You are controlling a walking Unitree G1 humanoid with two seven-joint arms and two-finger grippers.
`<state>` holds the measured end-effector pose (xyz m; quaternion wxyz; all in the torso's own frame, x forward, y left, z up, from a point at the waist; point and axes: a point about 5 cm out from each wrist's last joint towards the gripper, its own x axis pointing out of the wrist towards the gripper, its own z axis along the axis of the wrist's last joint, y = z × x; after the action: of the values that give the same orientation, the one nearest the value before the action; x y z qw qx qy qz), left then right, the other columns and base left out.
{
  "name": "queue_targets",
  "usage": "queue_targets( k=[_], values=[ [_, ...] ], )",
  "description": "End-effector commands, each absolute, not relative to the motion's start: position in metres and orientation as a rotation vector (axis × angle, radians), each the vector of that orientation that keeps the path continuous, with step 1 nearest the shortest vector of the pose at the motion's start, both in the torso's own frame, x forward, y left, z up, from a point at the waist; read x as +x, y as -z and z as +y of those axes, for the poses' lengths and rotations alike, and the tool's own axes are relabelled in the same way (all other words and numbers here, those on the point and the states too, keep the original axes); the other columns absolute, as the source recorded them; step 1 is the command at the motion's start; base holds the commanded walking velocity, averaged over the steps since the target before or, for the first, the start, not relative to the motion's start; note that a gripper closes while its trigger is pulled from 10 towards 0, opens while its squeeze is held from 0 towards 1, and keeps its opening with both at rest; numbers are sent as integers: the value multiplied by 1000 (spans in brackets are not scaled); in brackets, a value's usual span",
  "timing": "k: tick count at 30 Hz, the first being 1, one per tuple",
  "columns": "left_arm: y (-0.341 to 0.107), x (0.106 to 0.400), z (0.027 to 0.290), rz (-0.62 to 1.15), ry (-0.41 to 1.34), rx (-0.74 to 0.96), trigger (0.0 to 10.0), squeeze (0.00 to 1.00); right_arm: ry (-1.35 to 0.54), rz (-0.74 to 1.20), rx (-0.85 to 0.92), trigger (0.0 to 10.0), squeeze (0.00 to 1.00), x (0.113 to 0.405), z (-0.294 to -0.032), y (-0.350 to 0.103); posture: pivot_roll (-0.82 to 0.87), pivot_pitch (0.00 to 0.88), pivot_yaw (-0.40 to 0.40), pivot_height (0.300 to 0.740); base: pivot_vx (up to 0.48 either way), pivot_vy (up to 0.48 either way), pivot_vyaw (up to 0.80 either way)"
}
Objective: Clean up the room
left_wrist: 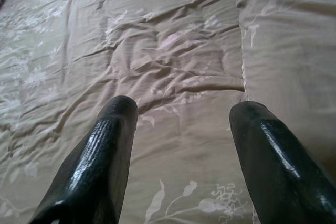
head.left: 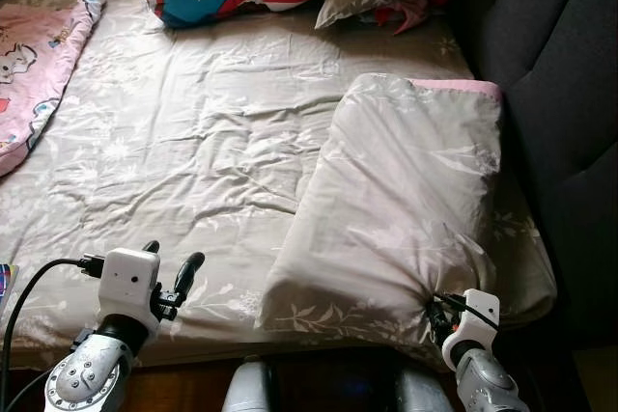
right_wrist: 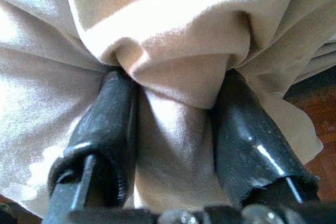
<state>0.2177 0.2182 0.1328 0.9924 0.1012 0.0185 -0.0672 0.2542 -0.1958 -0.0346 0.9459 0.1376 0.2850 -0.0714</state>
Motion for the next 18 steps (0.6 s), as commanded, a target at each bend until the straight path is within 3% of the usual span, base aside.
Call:
queue_targets(
  k=[1,18],
  values=[
    [-132,215,220,52,129,205,10000,0,120,677,302,0,0,238,-181,50,202,298,127,666,0,0,0],
    [-120,216,222,66,114,197,10000,0,144,682,301,0,0,236,-186,51,168,222,91,666,0,0,0]
  ],
)
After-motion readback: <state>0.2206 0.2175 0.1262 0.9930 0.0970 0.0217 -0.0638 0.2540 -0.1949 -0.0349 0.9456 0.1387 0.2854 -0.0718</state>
